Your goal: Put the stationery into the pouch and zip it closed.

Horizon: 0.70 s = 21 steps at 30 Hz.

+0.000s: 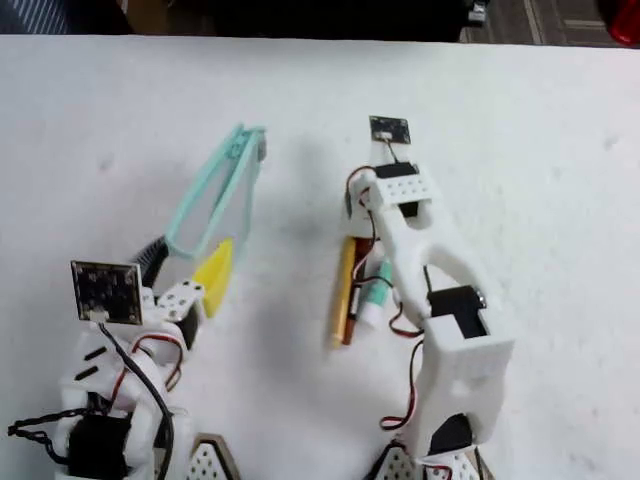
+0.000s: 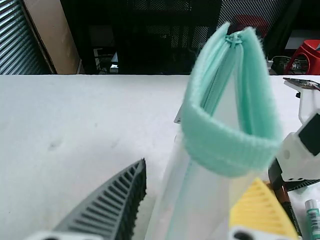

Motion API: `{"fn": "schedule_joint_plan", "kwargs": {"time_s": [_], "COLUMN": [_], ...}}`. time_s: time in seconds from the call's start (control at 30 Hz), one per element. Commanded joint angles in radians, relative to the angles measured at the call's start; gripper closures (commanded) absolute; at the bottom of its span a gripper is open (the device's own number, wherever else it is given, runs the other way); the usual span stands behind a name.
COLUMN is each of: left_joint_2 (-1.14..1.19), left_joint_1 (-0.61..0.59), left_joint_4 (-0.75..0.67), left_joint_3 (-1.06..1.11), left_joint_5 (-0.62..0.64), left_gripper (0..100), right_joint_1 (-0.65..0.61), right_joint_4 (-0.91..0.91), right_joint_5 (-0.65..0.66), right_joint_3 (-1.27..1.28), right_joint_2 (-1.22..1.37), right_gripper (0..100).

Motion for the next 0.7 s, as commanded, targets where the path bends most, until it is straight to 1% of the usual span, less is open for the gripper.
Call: {"fn": "schedule_joint_plan", "kwargs": {"time_s": [0.0,0.67], "left_joint_2": [-0.001,-0.001], "left_joint_1": [0.001,0.001], "left_joint_4": [-0.032,-0.032], "left_joint_3": [-0.005,-0.006], "left_joint_5": [0.005,0.011], "left_gripper": [73,73], "right_joint_1": [-0.004,-0.005], "right_joint_4": [0.004,0.018], "right_joint_5": [0.002,0.002], "right_joint_3": [-0.029,-0.034], "right_joint_2": [0.002,-0.005], "right_gripper": [98.2,98.1]}}
